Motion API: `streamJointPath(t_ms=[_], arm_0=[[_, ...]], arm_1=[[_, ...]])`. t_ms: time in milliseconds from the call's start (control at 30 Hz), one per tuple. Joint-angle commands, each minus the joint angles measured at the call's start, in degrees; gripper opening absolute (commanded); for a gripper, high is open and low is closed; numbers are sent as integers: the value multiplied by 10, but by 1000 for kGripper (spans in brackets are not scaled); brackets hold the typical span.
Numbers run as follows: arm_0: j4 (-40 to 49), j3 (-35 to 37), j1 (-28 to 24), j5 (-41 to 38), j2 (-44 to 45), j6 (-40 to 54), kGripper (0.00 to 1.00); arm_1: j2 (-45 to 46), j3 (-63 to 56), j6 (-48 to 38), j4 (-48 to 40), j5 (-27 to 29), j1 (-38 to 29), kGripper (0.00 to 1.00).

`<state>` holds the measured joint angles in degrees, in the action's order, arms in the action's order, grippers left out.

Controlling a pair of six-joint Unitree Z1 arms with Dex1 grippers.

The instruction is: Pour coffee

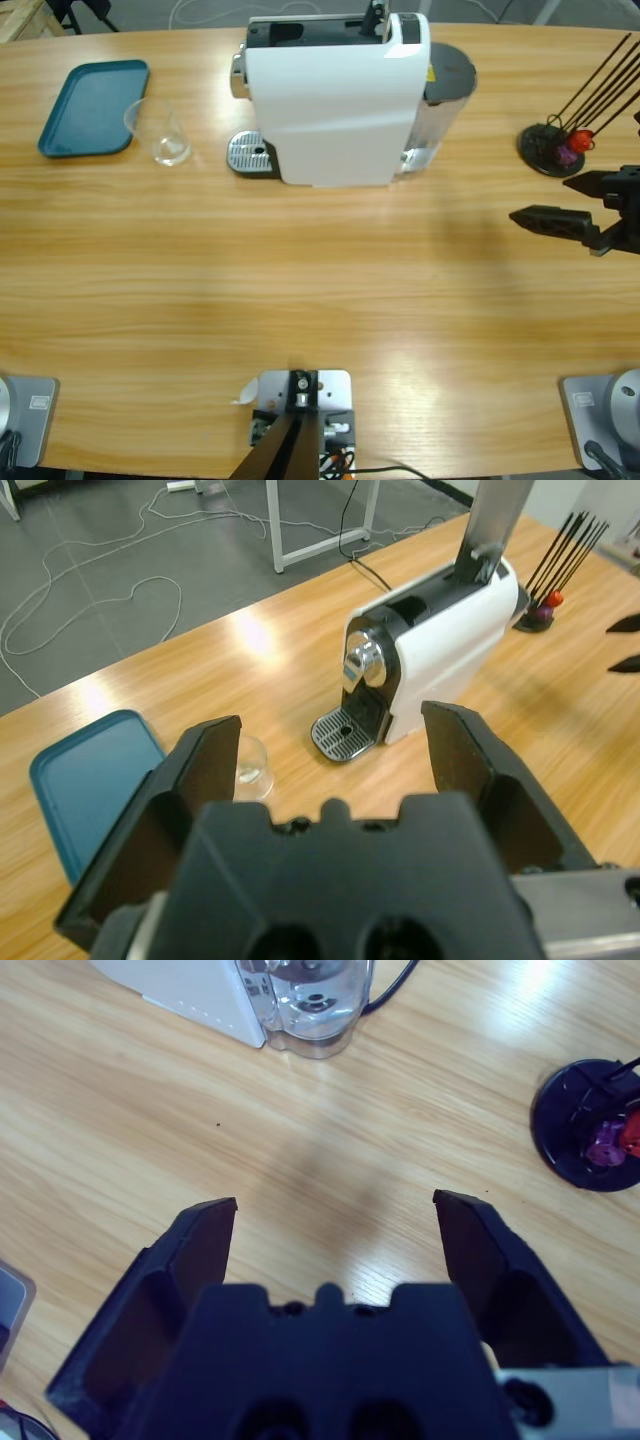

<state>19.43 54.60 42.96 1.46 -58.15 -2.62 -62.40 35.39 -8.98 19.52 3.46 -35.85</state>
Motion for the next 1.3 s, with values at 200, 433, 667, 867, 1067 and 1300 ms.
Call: streamJointPath(t_ms=[200,433,667,867,1067,1300], arm_0=[[17,-65,17,-1,20,13,932],[18,-64,17,2,8,11,1000],[23,-58,17,1,13,11,991],[31,-70,17,-1,11,10,991],[30,-68,17,-1,4,5,987],[31,-71,17,-1,3,2,987]], arm_1=[[-42,78,-78,87,39,134,994],[-101,75,-125,50,57,208,899],[-174,62,-122,-25,54,235,814],[-207,46,-108,-63,57,272,757],[-246,42,-107,-99,57,293,761],[-284,39,-107,-128,56,294,757]])
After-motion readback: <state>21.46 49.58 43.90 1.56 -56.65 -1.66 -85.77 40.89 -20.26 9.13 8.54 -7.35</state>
